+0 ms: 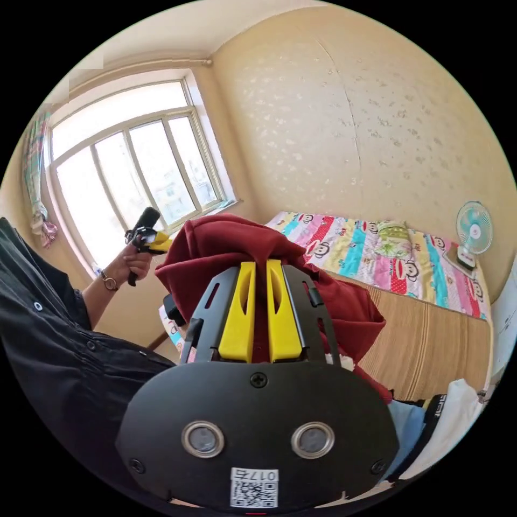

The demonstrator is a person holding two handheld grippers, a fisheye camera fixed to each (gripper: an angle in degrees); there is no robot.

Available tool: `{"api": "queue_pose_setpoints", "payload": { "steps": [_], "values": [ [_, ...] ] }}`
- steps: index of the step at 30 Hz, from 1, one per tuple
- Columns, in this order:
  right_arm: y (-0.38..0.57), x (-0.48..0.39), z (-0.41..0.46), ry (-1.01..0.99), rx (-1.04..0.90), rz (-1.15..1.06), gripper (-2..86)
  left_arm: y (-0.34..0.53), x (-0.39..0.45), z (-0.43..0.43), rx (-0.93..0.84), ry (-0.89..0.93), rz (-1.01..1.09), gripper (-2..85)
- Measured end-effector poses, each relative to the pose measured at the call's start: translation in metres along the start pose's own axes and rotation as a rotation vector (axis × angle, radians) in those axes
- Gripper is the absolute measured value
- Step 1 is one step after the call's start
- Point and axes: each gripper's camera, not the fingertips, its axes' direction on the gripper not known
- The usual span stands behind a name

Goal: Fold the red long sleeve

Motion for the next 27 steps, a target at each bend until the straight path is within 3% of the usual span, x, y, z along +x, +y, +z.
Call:
{"api": "queue_pose_setpoints", "payload": {
  "steps": [3,7,12,18,24,27],
  "values": [
    [-0.002,-0.025,0.009,0.042,0.004,-0.047,3.0,0.000,0.009,0.034,0.023,0.044,0.010,14.5],
    [0.000,-0.063,0.034,0.066,-0.055,-0.198,2.9,-0.006,0.030,0.108,-0.075,-0.089,0.022,20.6],
    [0.006,-0.079,0.058,-0.038,-0.109,-0.205,2.7,-0.007,0.041,0.143,-0.073,-0.251,0.042,20.0],
    [0.011,-0.083,0.063,-0.129,-0.123,-0.191,2.5,0.002,0.060,0.154,-0.093,-0.312,0.100,18.4],
    [0.007,-0.105,0.065,-0.141,-0.151,-0.308,2.3,0.005,0.091,0.216,-0.414,-0.415,0.320,18.3],
    [0.005,-0.105,0.060,-0.188,-0.140,-0.297,2.2,0.024,0.091,0.252,-0.621,-0.417,0.437,8.4]
  ]
}}
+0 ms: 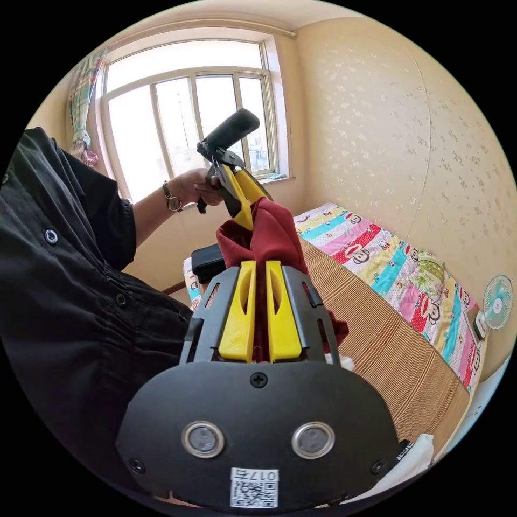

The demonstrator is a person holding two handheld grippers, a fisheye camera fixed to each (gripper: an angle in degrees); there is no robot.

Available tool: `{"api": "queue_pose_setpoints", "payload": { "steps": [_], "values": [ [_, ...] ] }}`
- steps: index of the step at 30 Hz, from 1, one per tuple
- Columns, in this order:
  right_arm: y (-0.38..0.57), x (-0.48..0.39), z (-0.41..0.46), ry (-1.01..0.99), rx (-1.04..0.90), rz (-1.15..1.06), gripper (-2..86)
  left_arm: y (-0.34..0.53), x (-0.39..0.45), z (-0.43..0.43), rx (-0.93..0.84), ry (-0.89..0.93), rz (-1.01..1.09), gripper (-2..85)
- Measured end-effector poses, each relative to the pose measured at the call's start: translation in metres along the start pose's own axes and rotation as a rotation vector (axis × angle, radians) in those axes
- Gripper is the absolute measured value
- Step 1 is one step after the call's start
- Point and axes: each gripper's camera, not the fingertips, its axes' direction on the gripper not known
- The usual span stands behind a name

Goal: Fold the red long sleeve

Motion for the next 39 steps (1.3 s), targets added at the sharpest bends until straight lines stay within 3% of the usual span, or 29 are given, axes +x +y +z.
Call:
{"api": "queue_pose_setpoints", "payload": {
  "steps": [2,7,15,20,25,29,32,34,39],
  "values": [
    [-0.001,0.000,-0.005,-0.008,-0.001,-0.013,2.2,0.003,-0.001,0.010,0.017,0.025,-0.034,5.4],
    [0.002,0.004,-0.033,-0.005,0.028,-0.022,2.3,0.039,0.024,-0.018,0.407,0.284,0.146,4.1],
    [0.034,0.043,-0.141,-0.307,0.349,-0.096,3.1,0.061,0.050,-0.066,0.771,0.556,0.400,4.0],
    [0.072,0.088,-0.167,-0.300,0.435,0.085,5.9,0.062,0.080,-0.106,0.826,0.535,0.500,4.1],
    [0.095,0.117,-0.137,-0.257,0.249,0.208,12.9,0.060,0.112,-0.148,0.875,0.546,0.617,4.1],
    [0.105,0.154,-0.080,-0.499,0.150,0.291,14.9,0.058,0.127,-0.172,0.883,0.557,0.676,4.2],
    [0.090,0.176,-0.052,-0.787,0.114,0.264,7.4,0.057,0.129,-0.189,0.869,0.538,0.661,4.2],
    [0.079,0.187,-0.064,-0.728,0.177,0.274,4.9,0.064,0.126,-0.207,0.850,0.477,0.616,4.2],
    [0.035,0.231,-0.165,-0.294,0.346,0.400,3.8,0.101,0.105,-0.253,0.871,0.311,0.428,4.2]
  ]
}}
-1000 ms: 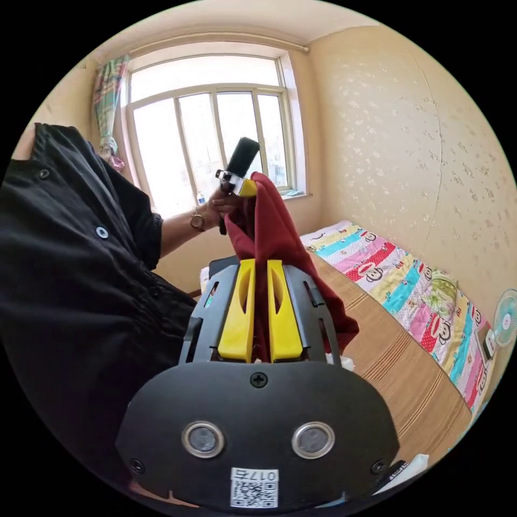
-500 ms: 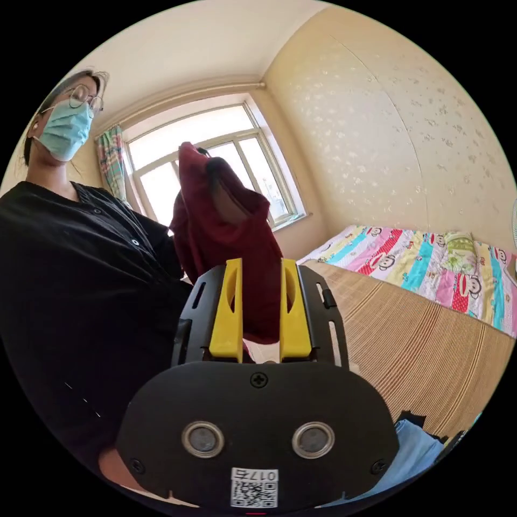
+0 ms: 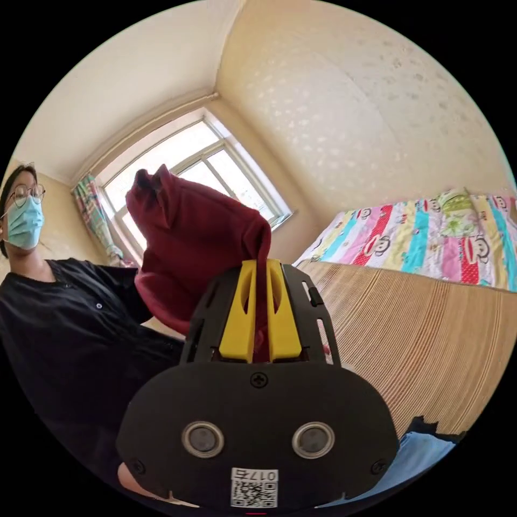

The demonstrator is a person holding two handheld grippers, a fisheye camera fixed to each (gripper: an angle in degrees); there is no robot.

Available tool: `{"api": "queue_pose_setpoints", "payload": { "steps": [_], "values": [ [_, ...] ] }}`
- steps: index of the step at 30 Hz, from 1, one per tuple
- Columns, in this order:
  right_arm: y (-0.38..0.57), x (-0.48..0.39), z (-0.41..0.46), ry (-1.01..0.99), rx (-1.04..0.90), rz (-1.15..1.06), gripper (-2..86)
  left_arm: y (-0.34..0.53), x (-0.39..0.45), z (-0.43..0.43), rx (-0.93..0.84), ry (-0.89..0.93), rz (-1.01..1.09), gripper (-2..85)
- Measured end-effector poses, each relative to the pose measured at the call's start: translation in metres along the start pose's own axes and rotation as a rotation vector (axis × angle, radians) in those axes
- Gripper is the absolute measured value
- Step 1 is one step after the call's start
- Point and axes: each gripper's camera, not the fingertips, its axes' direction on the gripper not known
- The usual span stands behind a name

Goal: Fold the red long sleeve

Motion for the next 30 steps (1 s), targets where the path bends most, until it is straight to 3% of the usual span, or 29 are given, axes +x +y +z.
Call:
{"api": "queue_pose_setpoints", "payload": {
  "steps": [3,10,17,23,26,28,30],
  "values": [
    [-0.046,-0.026,-0.052,0.082,0.166,-0.049,3.6,0.004,-0.005,-0.038,0.022,-0.149,-0.120,4.2],
    [-0.090,-0.087,-0.069,0.181,0.140,-0.159,3.4,0.025,-0.019,-0.094,0.006,-0.563,-0.339,4.1],
    [-0.061,-0.127,-0.088,0.224,0.106,-0.183,3.4,0.014,0.002,-0.112,0.101,-0.509,-0.283,4.1],
    [-0.109,-0.169,-0.121,0.303,0.139,-0.235,3.3,-0.084,-0.013,-0.129,0.084,-0.509,-0.204,4.2],
    [-0.154,-0.157,-0.120,0.342,0.103,-0.191,3.4,-0.132,-0.070,-0.145,-0.009,-0.583,-0.321,4.1],
    [-0.184,-0.127,-0.104,0.394,0.028,-0.142,3.6,-0.150,-0.153,-0.160,-0.089,-0.636,-0.475,4.2],
    [-0.224,-0.055,-0.055,0.512,-0.162,-0.075,3.8,-0.151,-0.238,-0.169,-0.144,-0.677,-0.605,4.5]
  ]
}}
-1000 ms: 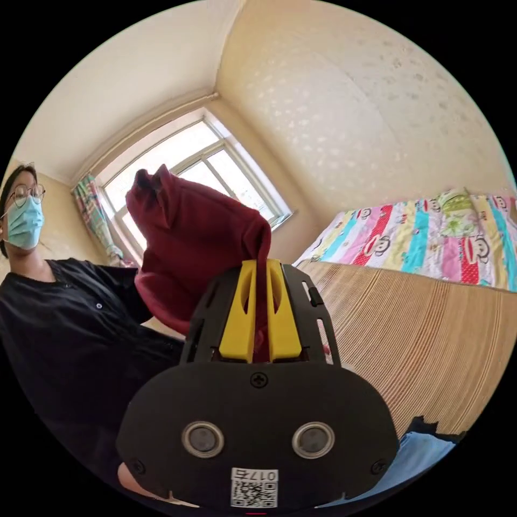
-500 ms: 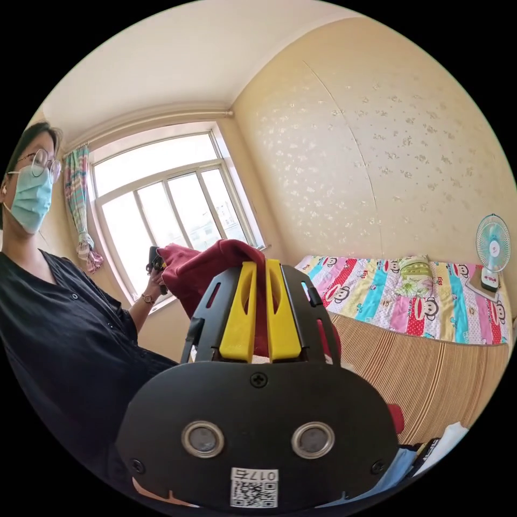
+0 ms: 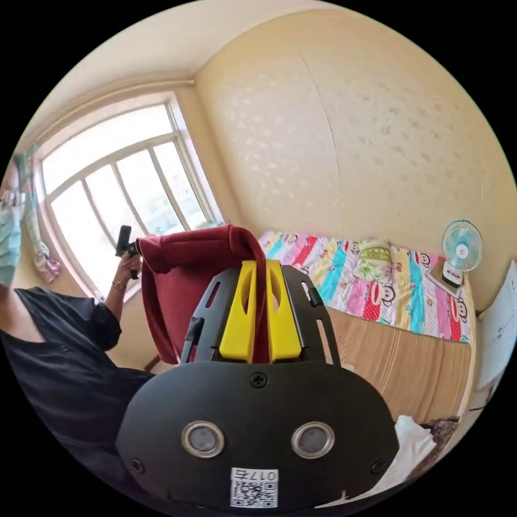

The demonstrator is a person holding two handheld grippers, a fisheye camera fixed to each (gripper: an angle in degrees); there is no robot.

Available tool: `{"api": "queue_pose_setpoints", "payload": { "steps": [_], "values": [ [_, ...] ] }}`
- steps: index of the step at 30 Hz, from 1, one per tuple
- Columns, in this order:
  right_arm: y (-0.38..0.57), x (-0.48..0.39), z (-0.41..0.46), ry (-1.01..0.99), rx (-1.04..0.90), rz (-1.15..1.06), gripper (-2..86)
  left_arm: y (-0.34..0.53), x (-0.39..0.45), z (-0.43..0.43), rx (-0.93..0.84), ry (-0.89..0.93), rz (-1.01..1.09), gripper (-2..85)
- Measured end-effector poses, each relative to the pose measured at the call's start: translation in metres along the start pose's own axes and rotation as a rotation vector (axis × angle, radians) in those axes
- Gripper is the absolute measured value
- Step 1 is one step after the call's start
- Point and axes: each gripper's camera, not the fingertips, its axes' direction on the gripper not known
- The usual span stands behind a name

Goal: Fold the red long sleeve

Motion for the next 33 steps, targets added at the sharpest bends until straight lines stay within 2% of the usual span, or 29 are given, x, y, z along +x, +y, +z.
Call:
{"api": "queue_pose_setpoints", "payload": {
  "steps": [1,3,6,8,10,15,18,23,25,27,29,30,32,33],
  "values": [
    [-0.012,0.013,0.026,0.044,-0.067,-0.001,3.9,-0.033,-0.050,0.036,-0.060,-0.054,-0.088,5.0],
    [-0.045,0.083,0.148,0.186,-0.288,0.088,4.4,-0.071,-0.132,0.092,-0.120,-0.128,-0.227,6.6],
    [-0.028,0.156,0.270,0.395,-0.402,0.242,4.7,-0.081,-0.255,0.164,-0.223,-0.314,-0.460,8.9],
    [0.006,0.181,0.310,0.414,-0.459,0.334,5.3,-0.064,-0.298,0.193,-0.313,-0.424,-0.503,9.2],
    [0.049,0.196,0.333,0.350,-0.481,0.369,5.9,-0.020,-0.337,0.221,-0.418,-0.473,-0.514,10.1],
    [0.230,0.234,0.363,0.231,-0.647,0.521,8.8,0.113,-0.385,0.241,-0.556,-0.457,-0.655,13.1],
    [0.301,0.238,0.368,0.121,-0.692,0.608,11.0,0.172,-0.390,0.241,-0.605,-0.501,-0.737,13.7],
    [0.339,0.218,0.402,0.019,-0.777,0.526,12.7,0.214,-0.381,0.251,-0.740,-0.598,-0.749,9.5],
    [0.348,0.212,0.420,0.056,-0.843,0.450,12.3,0.202,-0.381,0.240,-0.744,-0.646,-0.686,5.5],
    [0.351,0.219,0.426,0.189,-0.864,0.425,7.7,0.192,-0.398,0.226,-0.791,-0.595,-0.700,2.2],
    [0.349,0.232,0.425,0.245,-0.906,0.407,4.2,0.175,-0.417,0.193,-0.765,-0.595,-0.734,1.4],
    [0.345,0.243,0.421,0.215,-0.928,0.413,3.1,0.159,-0.427,0.160,-0.699,-0.663,-0.757,1.0],
    [0.332,0.264,0.406,0.162,-0.919,0.425,2.2,0.139,-0.438,0.095,-0.506,-0.748,-0.852,1.4],
    [0.317,0.279,0.386,0.118,-0.855,0.422,1.9,0.133,-0.441,0.048,-0.340,-0.796,-0.955,2.5]
  ]
}}
